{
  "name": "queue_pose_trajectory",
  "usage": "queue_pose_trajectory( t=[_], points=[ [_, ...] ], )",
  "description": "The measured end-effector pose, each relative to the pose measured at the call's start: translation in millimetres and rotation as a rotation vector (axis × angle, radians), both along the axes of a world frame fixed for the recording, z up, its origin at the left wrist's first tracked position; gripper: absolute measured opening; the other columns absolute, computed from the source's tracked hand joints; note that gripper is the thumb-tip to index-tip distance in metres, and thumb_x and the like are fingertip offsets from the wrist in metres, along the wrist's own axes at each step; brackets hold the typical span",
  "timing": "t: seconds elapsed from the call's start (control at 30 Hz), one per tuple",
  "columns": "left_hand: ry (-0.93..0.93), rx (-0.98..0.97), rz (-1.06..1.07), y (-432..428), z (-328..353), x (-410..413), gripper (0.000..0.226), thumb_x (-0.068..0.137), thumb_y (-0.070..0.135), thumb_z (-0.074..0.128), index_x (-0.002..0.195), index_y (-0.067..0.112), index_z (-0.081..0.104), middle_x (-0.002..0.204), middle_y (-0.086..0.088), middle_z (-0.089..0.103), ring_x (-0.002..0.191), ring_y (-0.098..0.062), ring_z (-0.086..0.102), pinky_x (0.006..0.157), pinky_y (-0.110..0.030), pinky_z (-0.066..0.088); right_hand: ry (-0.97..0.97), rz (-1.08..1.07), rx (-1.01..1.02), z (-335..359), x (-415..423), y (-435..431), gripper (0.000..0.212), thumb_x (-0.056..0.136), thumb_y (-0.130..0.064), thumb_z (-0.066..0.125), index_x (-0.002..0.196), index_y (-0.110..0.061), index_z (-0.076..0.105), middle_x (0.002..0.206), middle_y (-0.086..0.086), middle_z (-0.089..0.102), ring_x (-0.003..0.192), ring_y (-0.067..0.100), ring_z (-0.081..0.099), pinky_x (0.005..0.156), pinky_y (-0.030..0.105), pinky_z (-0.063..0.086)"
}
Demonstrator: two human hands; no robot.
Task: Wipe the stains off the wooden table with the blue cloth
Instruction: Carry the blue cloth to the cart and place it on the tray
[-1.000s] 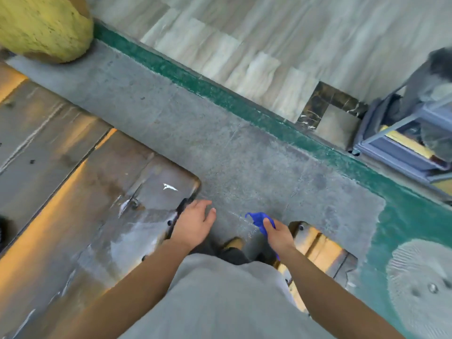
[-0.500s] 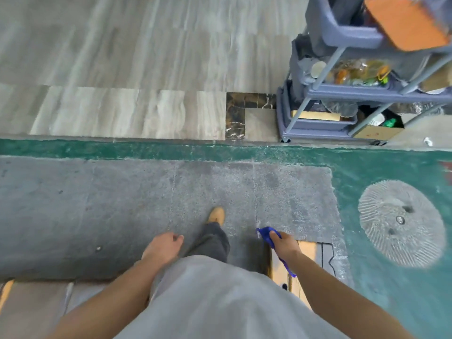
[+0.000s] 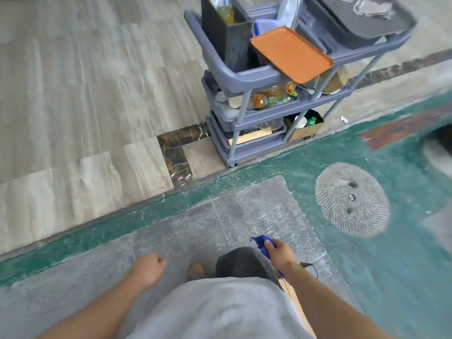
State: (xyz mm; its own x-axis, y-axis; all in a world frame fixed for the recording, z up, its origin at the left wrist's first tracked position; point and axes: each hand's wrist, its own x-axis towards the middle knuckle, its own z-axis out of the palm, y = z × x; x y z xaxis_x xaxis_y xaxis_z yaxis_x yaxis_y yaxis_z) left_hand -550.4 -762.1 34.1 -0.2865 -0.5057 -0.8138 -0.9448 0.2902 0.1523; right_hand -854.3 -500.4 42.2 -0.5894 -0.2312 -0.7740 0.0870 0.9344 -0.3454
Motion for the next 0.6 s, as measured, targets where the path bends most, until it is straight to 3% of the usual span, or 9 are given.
queue_pose_trajectory(
  t=[0.13,0.27,0.37,0.43,0.53,0.6],
  points=[
    [0.052,-0.008,-0.162,-25,7,-101,0.032,0.105,0.040,0.041,0.082,0.021,0.054,0.097,-0.006,0.067,0.091,-0.025,0.061,0.078,-0.034,0.045,0.017,-0.159,0.053,0,-43,28,0.028,0.101,-0.044,0.048,0.091,-0.029,0.070,0.078,-0.007,0.074,0.079,0.021,0.068,0.085,0.037,0.053],
    [0.110,0.024,-0.249,-24,15,-211,0.030,0.104,0.041,0.043,0.081,0.024,0.053,0.094,-0.002,0.064,0.092,-0.024,0.063,0.075,-0.034,0.043,0.015,-0.254,0.112,-28,-102,72,0.029,0.100,-0.043,0.050,0.090,-0.026,0.071,0.079,-0.007,0.076,0.082,0.022,0.070,0.093,0.039,0.052],
    [0.171,0.025,-0.273,-12,25,-293,0.032,0.105,0.043,0.043,0.082,0.023,0.054,0.089,0.000,0.067,0.087,-0.021,0.065,0.069,-0.034,0.041,-0.036,-0.330,0.113,-48,-154,103,0.029,0.103,-0.035,0.052,0.097,-0.016,0.073,0.087,0.004,0.079,0.083,0.027,0.071,0.081,0.033,0.052],
    [0.192,0.035,-0.281,0,33,-344,0.034,0.106,0.041,0.043,0.079,0.023,0.052,0.084,0.002,0.062,0.079,-0.018,0.060,0.063,-0.032,0.037,-0.048,-0.352,0.126,-44,-188,113,0.034,0.098,-0.041,0.053,0.099,-0.015,0.076,0.084,0.001,0.080,0.083,0.026,0.073,0.080,0.033,0.054],
    [0.194,0.037,-0.265,13,41,-406,0.034,0.106,0.044,0.044,0.093,0.019,0.064,0.096,0.000,0.069,0.088,-0.019,0.064,0.075,-0.033,0.046,-0.054,-0.348,0.116,-33,-242,113,0.030,0.101,-0.033,0.051,0.099,-0.016,0.076,0.086,0.004,0.081,0.074,0.023,0.070,0.065,0.027,0.047],
    [0.189,0.034,-0.235,17,43,-437,0.034,0.105,0.047,0.045,0.100,0.021,0.066,0.100,0.002,0.071,0.092,-0.018,0.066,0.081,-0.034,0.050,-0.047,-0.304,0.104,-22,-275,102,0.031,0.103,-0.030,0.049,0.100,-0.015,0.076,0.090,0.007,0.080,0.072,0.022,0.066,0.063,0.028,0.043]
  ],
)
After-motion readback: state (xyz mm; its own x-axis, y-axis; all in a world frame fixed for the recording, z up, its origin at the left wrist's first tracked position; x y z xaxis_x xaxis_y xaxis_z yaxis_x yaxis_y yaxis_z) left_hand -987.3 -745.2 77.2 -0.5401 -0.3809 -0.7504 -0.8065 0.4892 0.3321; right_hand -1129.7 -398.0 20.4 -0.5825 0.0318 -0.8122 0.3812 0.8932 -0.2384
